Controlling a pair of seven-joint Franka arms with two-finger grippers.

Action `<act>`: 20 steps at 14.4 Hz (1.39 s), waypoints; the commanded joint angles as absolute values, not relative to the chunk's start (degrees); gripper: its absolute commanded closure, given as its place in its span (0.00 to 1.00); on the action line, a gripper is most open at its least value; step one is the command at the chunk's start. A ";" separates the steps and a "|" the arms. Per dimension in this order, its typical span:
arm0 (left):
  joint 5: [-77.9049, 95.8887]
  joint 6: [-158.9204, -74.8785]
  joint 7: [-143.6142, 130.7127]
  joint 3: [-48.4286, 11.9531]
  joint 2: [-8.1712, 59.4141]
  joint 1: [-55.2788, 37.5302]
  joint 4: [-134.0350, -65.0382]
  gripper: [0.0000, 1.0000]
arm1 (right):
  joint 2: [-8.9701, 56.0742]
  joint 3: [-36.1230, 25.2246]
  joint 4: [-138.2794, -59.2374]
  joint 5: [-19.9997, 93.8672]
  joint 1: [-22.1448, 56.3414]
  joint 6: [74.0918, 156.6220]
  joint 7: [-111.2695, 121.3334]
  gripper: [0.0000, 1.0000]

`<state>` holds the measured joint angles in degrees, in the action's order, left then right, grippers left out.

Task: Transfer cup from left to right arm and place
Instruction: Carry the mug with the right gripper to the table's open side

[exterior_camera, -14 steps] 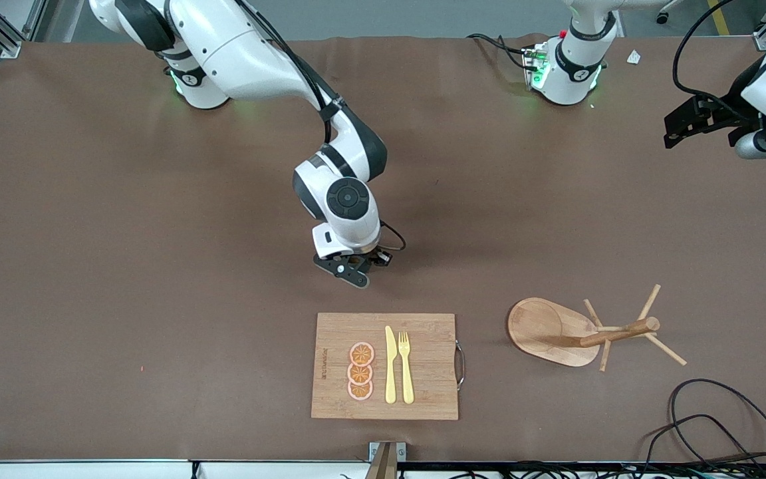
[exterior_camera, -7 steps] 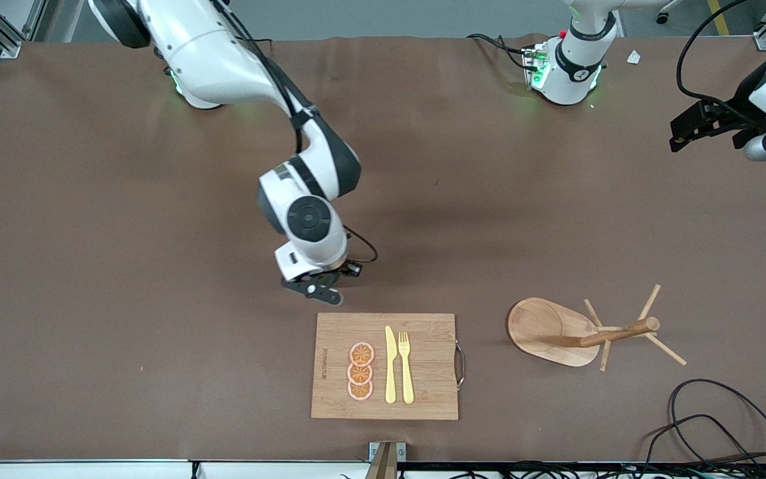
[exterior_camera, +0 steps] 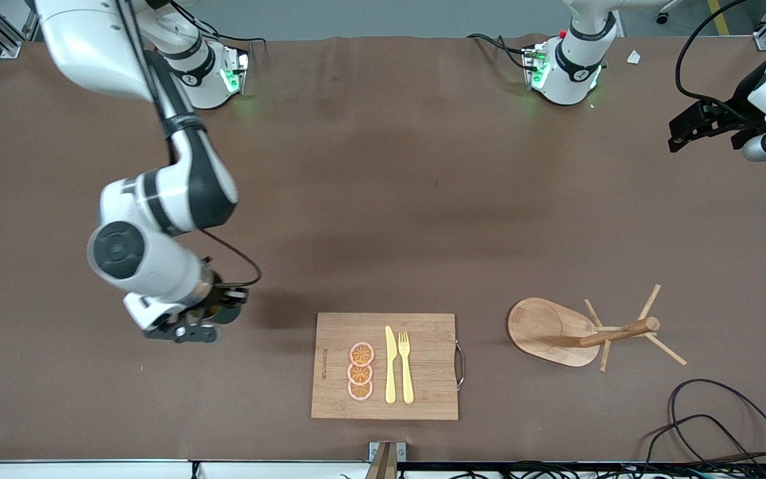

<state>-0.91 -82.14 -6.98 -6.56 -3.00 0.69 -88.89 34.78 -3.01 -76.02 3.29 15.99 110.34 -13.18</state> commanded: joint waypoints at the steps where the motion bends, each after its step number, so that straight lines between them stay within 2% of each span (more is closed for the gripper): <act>1: 0.18 -82.62 -5.89 -6.42 -3.25 1.40 -88.95 0.00 | 33.75 -1.76 -78.22 3.52 8.81 110.74 0.65 0.99; 6: 0.09 -82.62 -5.89 -6.42 -3.16 1.32 -88.95 0.00 | 36.38 -1.76 -81.19 3.43 0.89 115.83 18.43 0.98; 9: 0.09 -82.62 -5.98 -6.42 -3.16 1.14 -88.95 0.00 | 36.65 -1.76 -86.91 3.43 -0.17 122.06 22.75 0.98; 13: 0.00 -82.62 -5.98 -6.42 -3.16 1.23 -88.95 0.00 | 38.05 -1.67 -87.71 3.43 -0.09 122.61 24.17 0.97; 15: -0.18 -82.62 -6.06 -6.59 -3.16 0.97 -88.95 0.00 | 38.58 -1.67 -87.89 3.52 -0.35 122.70 24.08 0.93; 18: -0.35 -82.62 -6.07 -7.03 -3.16 0.79 -88.95 0.00 | 38.41 -1.67 -87.89 3.52 -0.09 122.43 23.38 0.73; 20: -0.35 -82.62 -5.98 -7.12 -3.16 0.79 -88.95 0.00 | 38.15 -1.76 -87.28 3.43 -0.26 122.26 23.47 0.27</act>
<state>-0.90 -82.14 -6.98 -7.09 -2.92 0.70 -88.89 39.36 -2.42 -86.72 3.32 0.52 122.20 23.07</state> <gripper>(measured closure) 0.000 0.630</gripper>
